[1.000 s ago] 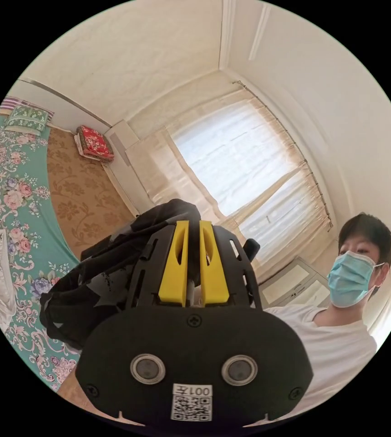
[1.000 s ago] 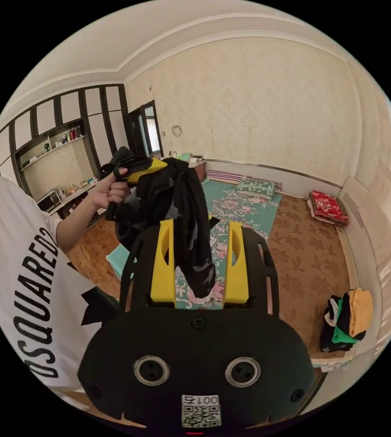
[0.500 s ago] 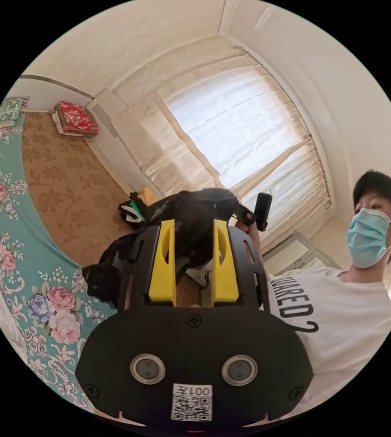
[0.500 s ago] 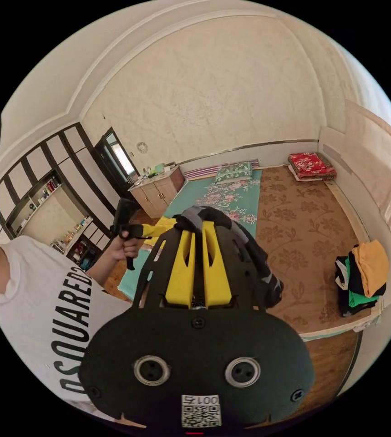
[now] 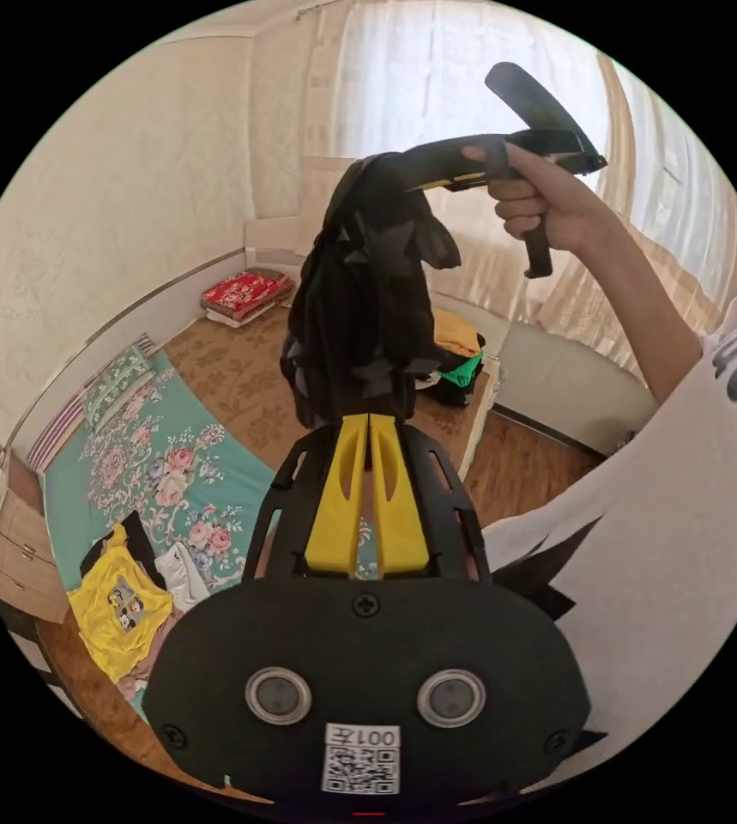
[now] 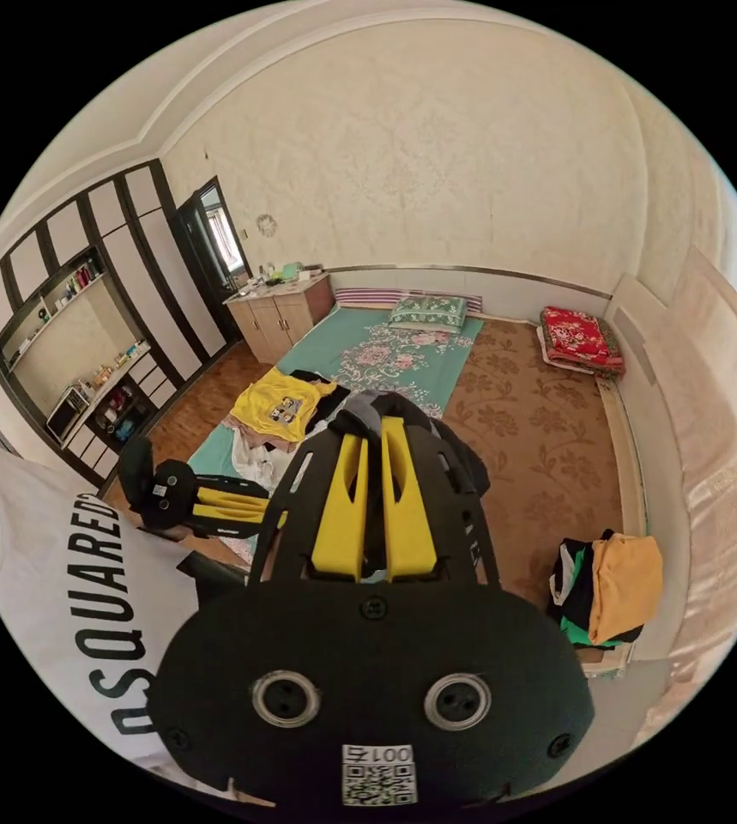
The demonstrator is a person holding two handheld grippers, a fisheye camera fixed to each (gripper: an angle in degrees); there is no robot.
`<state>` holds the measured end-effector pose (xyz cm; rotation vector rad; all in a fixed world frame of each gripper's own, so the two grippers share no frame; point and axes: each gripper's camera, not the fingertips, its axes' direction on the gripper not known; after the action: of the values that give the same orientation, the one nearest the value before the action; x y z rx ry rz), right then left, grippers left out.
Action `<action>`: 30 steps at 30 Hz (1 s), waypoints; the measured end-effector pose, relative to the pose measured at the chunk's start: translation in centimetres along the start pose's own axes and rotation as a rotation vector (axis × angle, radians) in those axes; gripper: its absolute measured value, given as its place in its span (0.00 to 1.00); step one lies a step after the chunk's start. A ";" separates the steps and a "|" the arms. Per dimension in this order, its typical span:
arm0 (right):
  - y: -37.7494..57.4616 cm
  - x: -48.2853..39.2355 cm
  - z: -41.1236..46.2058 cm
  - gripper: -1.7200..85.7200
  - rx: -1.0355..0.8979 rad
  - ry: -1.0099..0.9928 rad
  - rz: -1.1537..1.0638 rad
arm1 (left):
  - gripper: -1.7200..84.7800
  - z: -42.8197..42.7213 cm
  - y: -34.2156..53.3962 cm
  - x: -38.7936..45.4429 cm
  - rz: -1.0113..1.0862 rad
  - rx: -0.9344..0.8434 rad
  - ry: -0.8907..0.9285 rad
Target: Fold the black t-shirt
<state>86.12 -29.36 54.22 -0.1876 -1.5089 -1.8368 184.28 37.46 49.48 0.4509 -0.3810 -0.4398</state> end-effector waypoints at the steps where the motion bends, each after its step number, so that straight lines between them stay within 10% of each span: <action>1: -0.3 0.4 -0.3 0.05 0.004 -0.001 -0.006 | 0.03 1.0 -1.8 1.0 0.021 -0.020 -0.020; 10: -6.9 5.4 -5.4 0.05 0.184 -0.177 0.015 | 0.25 6.4 -10.4 7.9 -0.111 0.109 -0.273; 16: -11.0 6.9 -9.0 0.05 0.276 -0.272 -0.012 | 0.03 10.0 -13.0 9.4 -0.191 0.070 -0.658; 30: -15.0 18.2 -8.0 0.05 -0.317 -0.223 -0.401 | 0.01 1.0 -13.6 -2.0 -0.268 0.103 0.008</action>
<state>66.53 -44.03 49.85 -0.2619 -1.4712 -2.4448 177.80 27.11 43.07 0.6071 -0.3374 -0.6801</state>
